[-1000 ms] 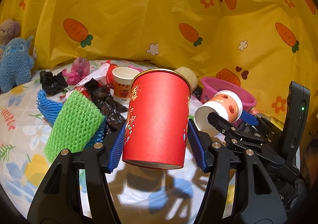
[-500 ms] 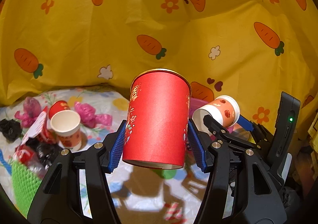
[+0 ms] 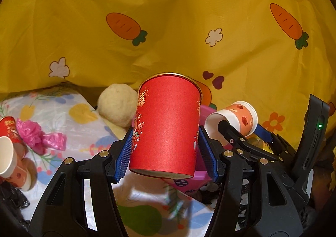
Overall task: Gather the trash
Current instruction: 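Carry both cups over the pink bucket and open both tools to drop them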
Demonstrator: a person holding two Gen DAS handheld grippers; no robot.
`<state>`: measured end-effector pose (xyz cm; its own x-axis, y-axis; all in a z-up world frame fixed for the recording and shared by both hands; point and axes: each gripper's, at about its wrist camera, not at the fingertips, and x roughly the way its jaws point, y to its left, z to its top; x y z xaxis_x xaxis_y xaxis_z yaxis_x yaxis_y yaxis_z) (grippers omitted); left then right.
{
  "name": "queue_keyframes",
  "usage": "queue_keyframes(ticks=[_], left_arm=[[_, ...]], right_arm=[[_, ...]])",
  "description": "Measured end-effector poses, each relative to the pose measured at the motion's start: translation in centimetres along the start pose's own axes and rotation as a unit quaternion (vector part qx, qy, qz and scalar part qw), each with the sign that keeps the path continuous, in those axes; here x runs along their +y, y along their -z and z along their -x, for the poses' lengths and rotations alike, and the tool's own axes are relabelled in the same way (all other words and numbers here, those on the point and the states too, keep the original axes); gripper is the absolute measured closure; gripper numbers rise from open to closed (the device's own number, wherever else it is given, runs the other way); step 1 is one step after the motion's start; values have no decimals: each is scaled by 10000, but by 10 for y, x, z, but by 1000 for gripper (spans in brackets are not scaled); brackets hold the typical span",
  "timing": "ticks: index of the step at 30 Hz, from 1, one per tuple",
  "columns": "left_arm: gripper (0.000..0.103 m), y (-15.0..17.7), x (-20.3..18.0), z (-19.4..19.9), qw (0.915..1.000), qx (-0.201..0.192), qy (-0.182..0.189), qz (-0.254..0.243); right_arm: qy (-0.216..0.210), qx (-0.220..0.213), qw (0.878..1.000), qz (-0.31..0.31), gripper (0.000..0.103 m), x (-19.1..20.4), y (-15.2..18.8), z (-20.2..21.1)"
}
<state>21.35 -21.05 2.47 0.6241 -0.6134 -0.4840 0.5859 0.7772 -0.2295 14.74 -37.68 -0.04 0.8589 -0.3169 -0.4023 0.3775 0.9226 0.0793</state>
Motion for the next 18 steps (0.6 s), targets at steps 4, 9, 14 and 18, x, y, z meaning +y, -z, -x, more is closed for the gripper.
queue_keyframes(ticks=[4, 9, 14, 18], left_arm=[[45, 0, 0, -16, 9999, 101, 104, 22], [45, -1, 4, -33, 9994, 245, 192, 124], [44, -1, 0, -45, 9988, 363, 284, 132], [44, -1, -1, -54, 9978, 483, 400, 207]], right_arm=[[16, 63, 10000, 48, 20, 0, 1, -9], [49, 172, 9998, 116, 20, 0, 4, -17], [86, 254, 9995, 161, 20, 0, 7, -23], [90, 304, 9993, 205, 20, 0, 9, -27]])
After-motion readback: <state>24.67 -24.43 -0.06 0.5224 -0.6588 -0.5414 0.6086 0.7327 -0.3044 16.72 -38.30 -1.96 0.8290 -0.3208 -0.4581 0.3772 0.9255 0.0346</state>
